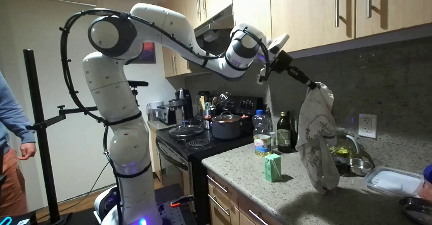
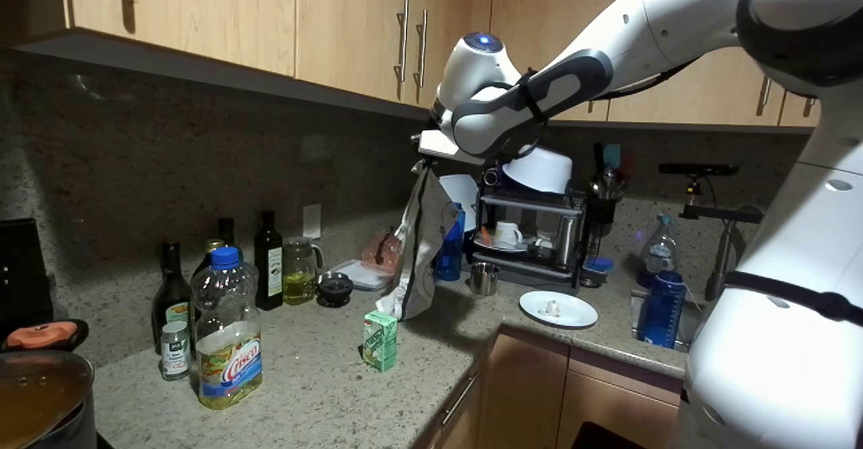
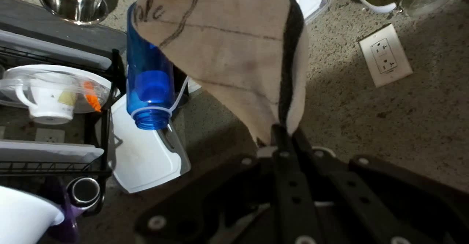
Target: Put the towel on the green box
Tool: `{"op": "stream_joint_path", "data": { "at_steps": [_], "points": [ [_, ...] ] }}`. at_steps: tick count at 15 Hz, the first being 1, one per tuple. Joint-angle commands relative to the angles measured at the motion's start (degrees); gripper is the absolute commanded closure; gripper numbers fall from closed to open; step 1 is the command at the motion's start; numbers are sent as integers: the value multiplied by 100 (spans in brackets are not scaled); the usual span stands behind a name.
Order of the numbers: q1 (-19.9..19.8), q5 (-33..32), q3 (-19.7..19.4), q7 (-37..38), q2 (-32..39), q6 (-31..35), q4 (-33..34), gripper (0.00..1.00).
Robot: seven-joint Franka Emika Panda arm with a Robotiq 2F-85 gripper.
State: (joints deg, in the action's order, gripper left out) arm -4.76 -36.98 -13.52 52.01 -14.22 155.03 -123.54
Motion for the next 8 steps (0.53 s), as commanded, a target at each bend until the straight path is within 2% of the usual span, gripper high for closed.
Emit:
{"op": "stream_joint_path", "data": {
  "at_steps": [1,5,7,8],
  "points": [
    [-360,337,437,-420,-1022,-232,-846,96],
    [-425,1329,784,-1420,-1796,-562,-1426,96],
    [-328,1894,888,-1977,-2016,-724,-1607,96],
    [-666,1869,1071,-1798,-1651,-525,-1328,97]
  ]
}}
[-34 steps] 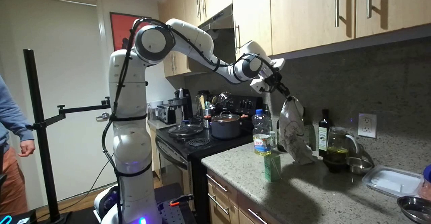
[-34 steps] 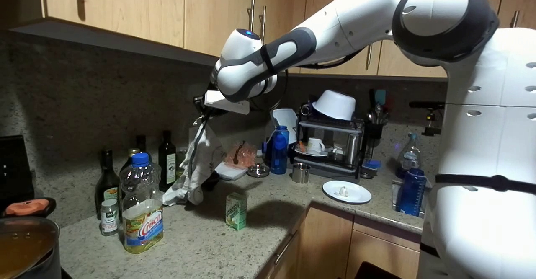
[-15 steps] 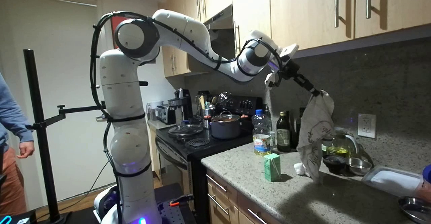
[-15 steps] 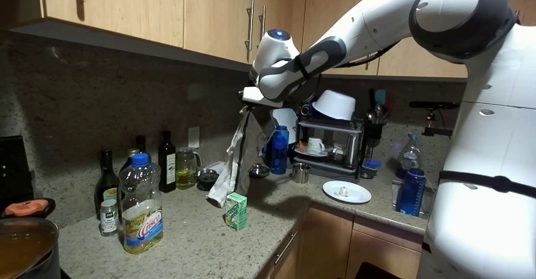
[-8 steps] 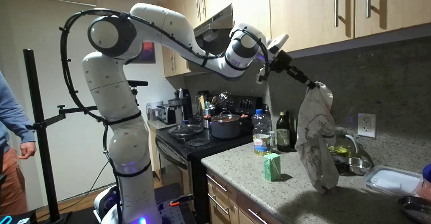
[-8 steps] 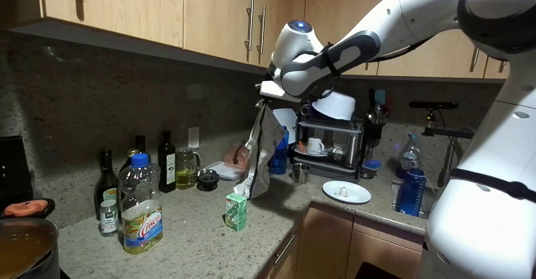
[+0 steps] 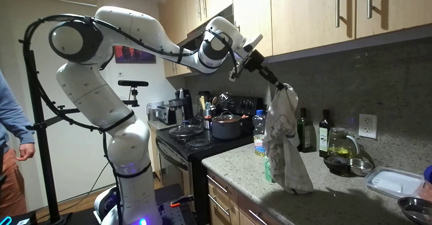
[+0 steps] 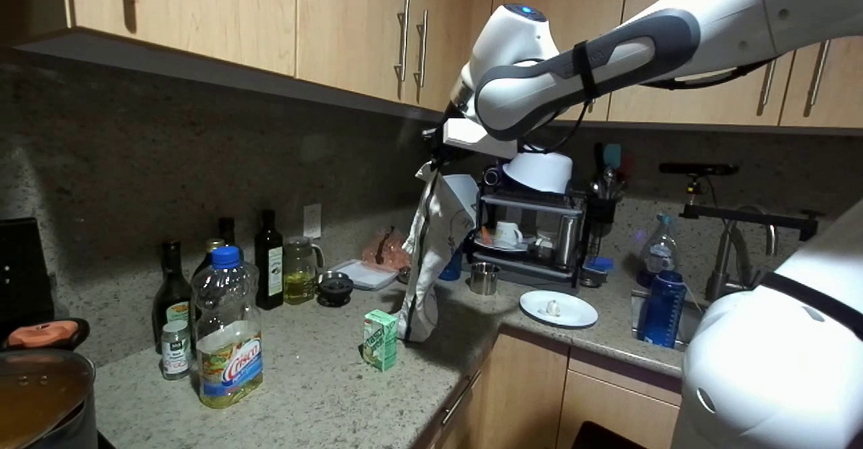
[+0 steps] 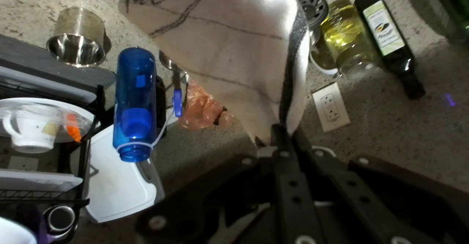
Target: Put the towel on the green box
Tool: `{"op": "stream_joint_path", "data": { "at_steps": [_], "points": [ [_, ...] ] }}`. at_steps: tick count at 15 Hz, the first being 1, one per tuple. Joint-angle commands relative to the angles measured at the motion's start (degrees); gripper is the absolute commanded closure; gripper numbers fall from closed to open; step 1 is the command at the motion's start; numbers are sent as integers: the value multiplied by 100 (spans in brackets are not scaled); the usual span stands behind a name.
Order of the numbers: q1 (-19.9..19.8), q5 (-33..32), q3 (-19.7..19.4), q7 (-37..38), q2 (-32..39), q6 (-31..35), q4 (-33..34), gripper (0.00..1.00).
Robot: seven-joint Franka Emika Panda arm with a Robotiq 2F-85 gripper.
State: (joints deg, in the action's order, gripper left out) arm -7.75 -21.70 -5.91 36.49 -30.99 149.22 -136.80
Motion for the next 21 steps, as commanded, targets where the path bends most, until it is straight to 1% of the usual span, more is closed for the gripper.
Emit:
{"op": "stream_joint_path", "data": {
  "at_steps": [1,4,10,11,12,13,14,15,18,20,21],
  "points": [
    [-384,496,375,-367,-57,34,-70,96],
    [-530,512,485,-342,-35,30,-68,96],
    [-559,503,482,-336,6,31,-62,95],
    [-682,417,532,-303,46,53,-54,94],
    [-819,365,537,-303,175,82,42,95],
    [-978,283,557,-286,300,111,132,93],
    [-1162,197,558,-262,461,155,254,96],
    [-1317,115,580,-230,815,237,563,95],
    [-1741,-363,694,-61,1333,307,1110,94],
    [-1884,-845,721,97,1627,259,1482,94],
    [-1879,-1072,700,129,1712,180,1653,95]
  ]
}}
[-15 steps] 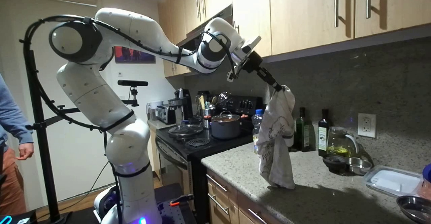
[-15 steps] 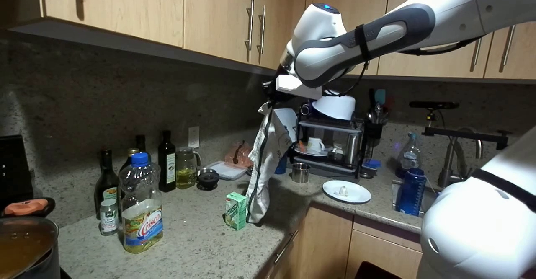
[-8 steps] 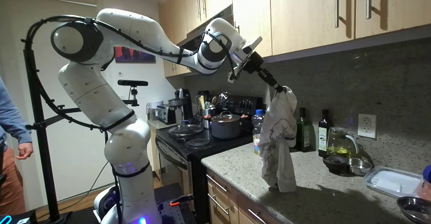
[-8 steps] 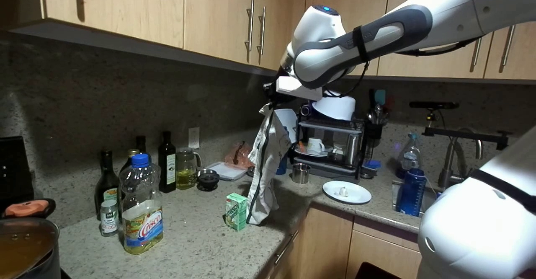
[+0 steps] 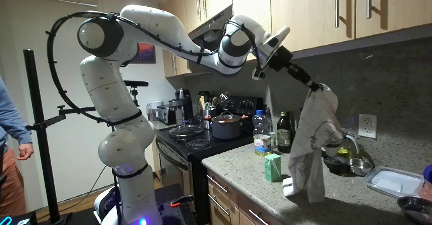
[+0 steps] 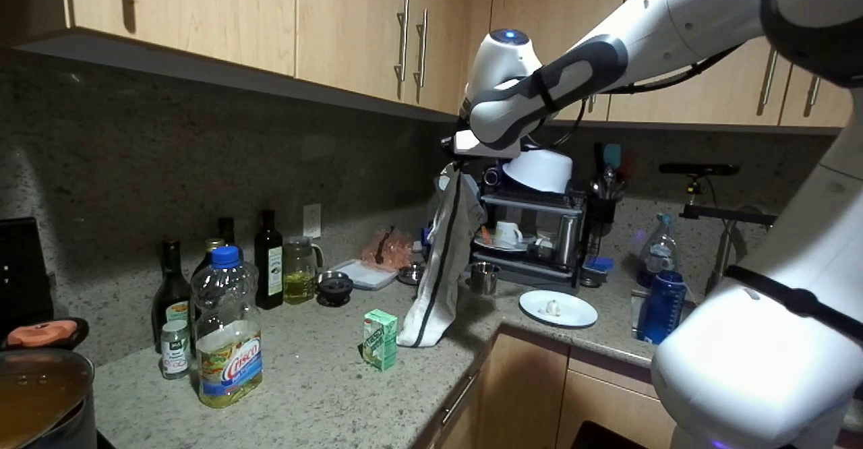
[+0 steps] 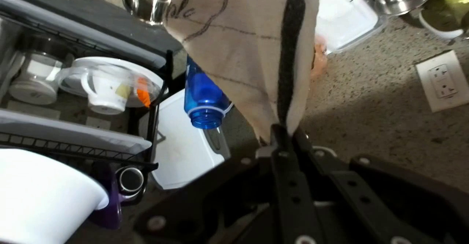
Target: Put the towel on the green box
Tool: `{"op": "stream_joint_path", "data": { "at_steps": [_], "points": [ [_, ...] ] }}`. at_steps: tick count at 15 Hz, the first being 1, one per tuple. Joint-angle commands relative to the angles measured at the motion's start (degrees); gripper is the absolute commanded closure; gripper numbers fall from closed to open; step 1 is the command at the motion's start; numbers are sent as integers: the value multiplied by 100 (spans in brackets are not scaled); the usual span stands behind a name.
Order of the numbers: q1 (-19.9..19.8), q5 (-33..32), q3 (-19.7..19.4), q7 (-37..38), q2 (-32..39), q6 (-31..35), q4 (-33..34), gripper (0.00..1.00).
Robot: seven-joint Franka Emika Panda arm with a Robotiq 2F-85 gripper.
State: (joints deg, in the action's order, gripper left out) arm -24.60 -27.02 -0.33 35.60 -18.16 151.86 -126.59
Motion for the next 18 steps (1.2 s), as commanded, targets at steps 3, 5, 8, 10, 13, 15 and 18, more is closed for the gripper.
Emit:
{"op": "stream_joint_path", "data": {
  "at_steps": [3,5,8,10,13,15,18],
  "points": [
    [17,-1015,-2,215,536,-157,932,95],
    [189,-1151,-48,83,468,-152,970,95],
    [442,-1213,-45,-133,353,-173,905,95],
    [611,-1176,-26,-314,232,-229,732,95],
    [823,-1112,-19,-601,91,-358,570,95],
    [915,-1082,-19,-773,-5,-448,487,95],
    [953,-1076,-51,-1016,-242,-456,267,95]
  ]
}}
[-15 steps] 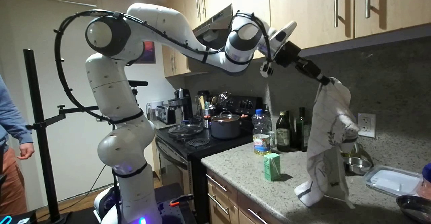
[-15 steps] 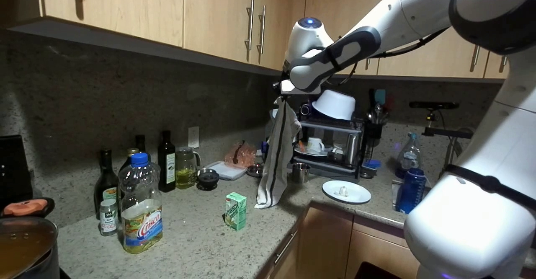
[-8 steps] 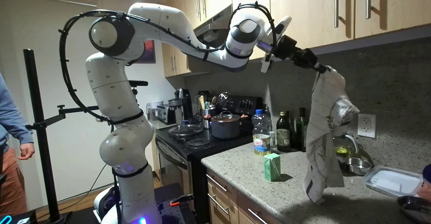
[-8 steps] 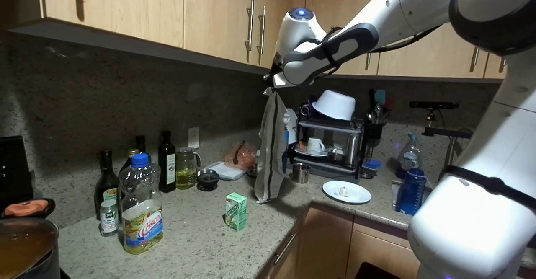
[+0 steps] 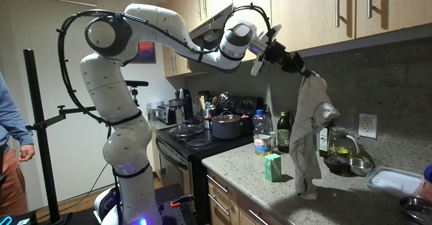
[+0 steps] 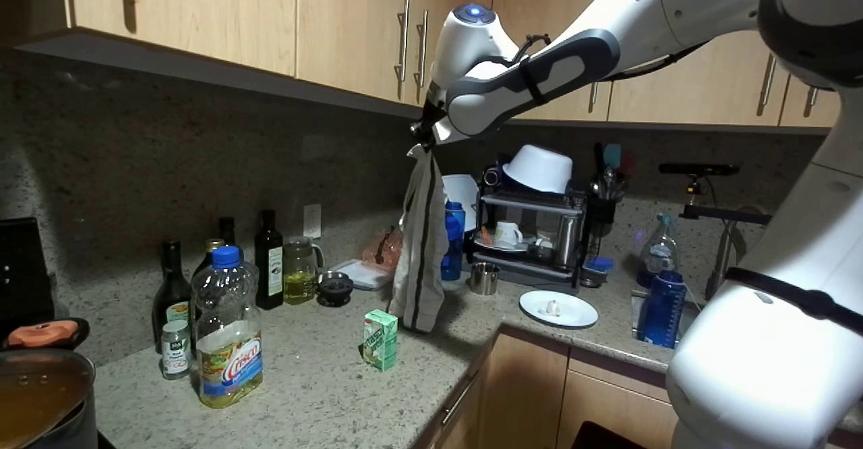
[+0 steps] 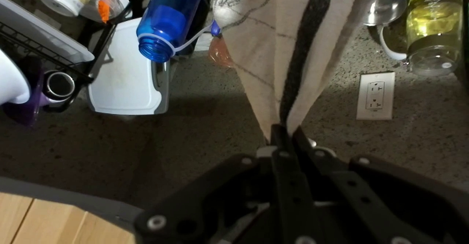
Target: Put the towel on the green box
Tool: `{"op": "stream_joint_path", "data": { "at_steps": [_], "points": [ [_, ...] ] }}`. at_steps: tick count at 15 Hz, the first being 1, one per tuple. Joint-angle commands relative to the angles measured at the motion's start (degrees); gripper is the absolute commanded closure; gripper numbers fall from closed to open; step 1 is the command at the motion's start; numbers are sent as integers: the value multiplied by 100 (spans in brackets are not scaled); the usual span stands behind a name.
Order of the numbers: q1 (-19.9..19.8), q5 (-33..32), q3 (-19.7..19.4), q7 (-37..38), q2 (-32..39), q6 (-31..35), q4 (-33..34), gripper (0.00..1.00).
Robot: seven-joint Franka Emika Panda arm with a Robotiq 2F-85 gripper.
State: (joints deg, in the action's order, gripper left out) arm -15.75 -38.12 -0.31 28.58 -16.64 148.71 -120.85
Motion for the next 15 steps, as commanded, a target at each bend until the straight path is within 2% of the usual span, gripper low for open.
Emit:
{"op": "stream_joint_path", "data": {
  "at_steps": [1,10,15],
  "points": [
    [82,105,-77,-408,-481,-136,-384,95],
    [506,1165,91,-1389,-1207,-168,-1260,95],
    [676,1598,176,-1706,-1503,-406,-1672,95]
  ]
}}
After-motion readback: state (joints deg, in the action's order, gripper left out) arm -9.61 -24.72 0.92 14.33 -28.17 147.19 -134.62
